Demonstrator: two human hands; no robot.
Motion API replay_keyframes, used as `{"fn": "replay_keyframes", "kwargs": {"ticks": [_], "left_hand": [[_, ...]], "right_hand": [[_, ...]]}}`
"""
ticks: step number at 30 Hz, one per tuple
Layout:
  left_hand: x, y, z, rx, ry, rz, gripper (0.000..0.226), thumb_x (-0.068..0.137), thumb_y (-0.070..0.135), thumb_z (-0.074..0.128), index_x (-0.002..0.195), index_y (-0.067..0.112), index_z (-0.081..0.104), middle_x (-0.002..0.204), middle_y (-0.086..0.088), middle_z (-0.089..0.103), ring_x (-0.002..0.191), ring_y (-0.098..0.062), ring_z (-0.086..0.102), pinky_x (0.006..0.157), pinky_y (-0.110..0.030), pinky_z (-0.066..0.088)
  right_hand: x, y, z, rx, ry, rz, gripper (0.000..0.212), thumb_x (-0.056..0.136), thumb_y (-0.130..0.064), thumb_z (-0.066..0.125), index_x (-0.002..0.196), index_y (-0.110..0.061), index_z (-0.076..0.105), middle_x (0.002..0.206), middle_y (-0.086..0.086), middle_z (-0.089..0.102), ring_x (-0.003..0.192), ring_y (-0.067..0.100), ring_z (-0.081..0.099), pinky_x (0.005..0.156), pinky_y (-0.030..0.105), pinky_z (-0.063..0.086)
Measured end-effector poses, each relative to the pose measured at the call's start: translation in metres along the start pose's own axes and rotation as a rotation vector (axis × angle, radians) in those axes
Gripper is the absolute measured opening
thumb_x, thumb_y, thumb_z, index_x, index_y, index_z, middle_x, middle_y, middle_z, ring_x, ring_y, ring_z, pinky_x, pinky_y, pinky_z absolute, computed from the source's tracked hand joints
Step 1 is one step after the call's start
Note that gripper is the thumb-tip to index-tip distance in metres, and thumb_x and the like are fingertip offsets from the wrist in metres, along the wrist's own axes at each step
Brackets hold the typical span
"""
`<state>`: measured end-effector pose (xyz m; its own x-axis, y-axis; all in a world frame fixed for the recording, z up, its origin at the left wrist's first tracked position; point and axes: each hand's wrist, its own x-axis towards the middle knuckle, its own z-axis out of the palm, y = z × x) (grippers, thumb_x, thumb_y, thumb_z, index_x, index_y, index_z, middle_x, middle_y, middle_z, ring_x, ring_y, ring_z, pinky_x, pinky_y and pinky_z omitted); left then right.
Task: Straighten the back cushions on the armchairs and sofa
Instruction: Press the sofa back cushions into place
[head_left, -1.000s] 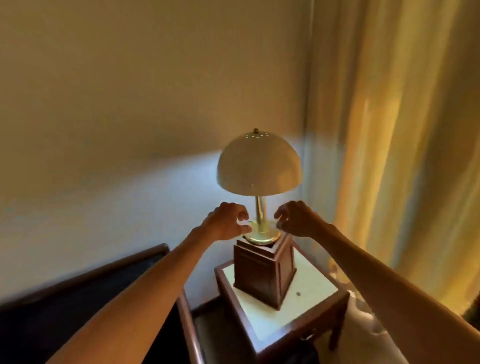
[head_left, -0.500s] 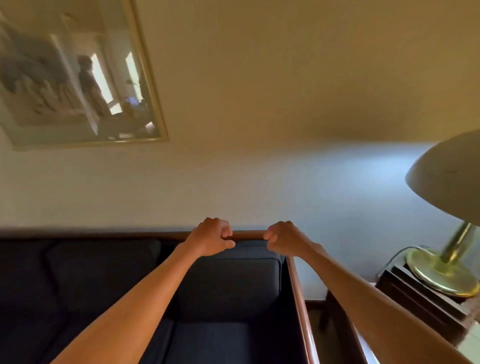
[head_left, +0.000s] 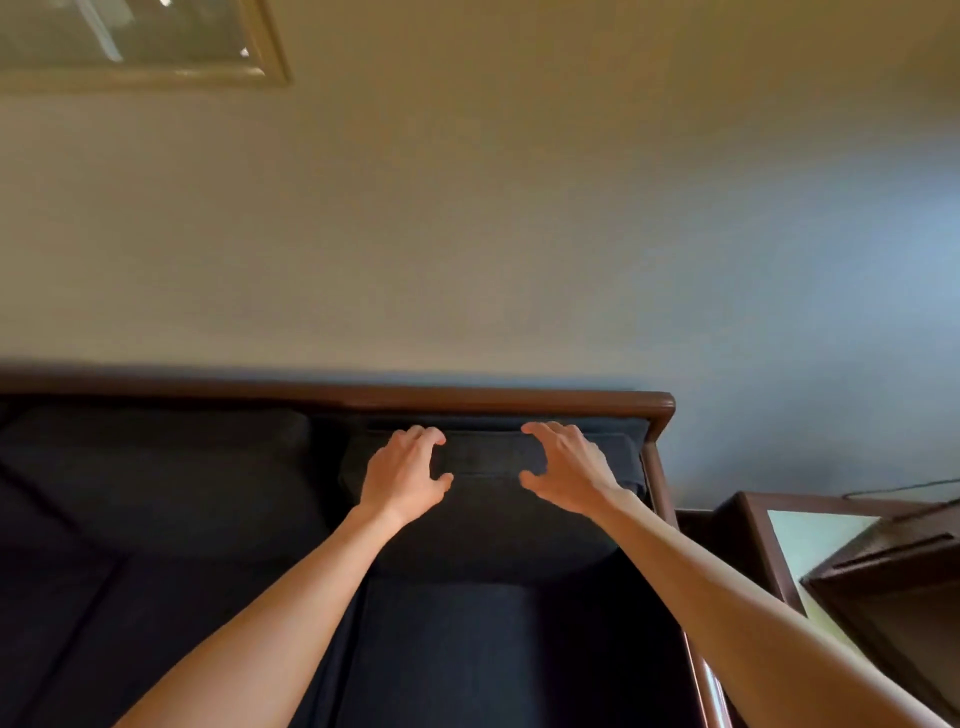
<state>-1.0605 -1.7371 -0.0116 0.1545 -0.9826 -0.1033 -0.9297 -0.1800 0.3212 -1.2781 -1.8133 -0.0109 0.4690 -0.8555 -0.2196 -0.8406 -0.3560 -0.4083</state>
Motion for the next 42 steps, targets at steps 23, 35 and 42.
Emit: {"fn": "replay_keyframes", "kwargs": {"ticks": [23, 35, 42], "left_hand": [[0.092, -0.079, 0.084, 0.346, -0.211, 0.133, 0.116, 0.051, 0.056, 0.086, 0.146, 0.028, 0.027, 0.143, -0.002, 0.043, 0.133, -0.027, 0.037, 0.106, -0.059, 0.029], [0.07, -0.094, 0.094, 0.36, -0.136, 0.148, 0.118, 0.05, 0.057, 0.086, 0.148, 0.026, 0.028, 0.145, -0.002, 0.042, 0.134, -0.026, 0.039, 0.108, -0.058, 0.027], [0.052, -0.054, 0.117, 0.137, -0.164, 0.216, 0.104, 0.076, 0.064, 0.05, 0.156, 0.024, -0.003, 0.164, 0.002, -0.009, 0.15, -0.02, -0.013, 0.118, -0.059, -0.003]], "right_hand": [[0.081, 0.07, 0.078, -0.521, -0.133, 0.027, 0.121, 0.053, -0.061, 0.084, 0.148, -0.02, 0.023, 0.138, 0.005, 0.045, 0.13, 0.027, 0.041, 0.104, 0.065, 0.028], [0.058, 0.065, 0.099, -0.424, -0.068, 0.064, 0.121, 0.058, -0.051, 0.085, 0.153, -0.022, 0.016, 0.15, 0.007, 0.034, 0.142, 0.028, 0.028, 0.11, 0.073, 0.012], [0.048, 0.025, 0.127, -0.196, -0.006, -0.136, 0.103, 0.078, -0.052, 0.055, 0.158, -0.02, -0.002, 0.166, -0.002, -0.011, 0.151, 0.019, -0.016, 0.116, 0.067, -0.004]]}}
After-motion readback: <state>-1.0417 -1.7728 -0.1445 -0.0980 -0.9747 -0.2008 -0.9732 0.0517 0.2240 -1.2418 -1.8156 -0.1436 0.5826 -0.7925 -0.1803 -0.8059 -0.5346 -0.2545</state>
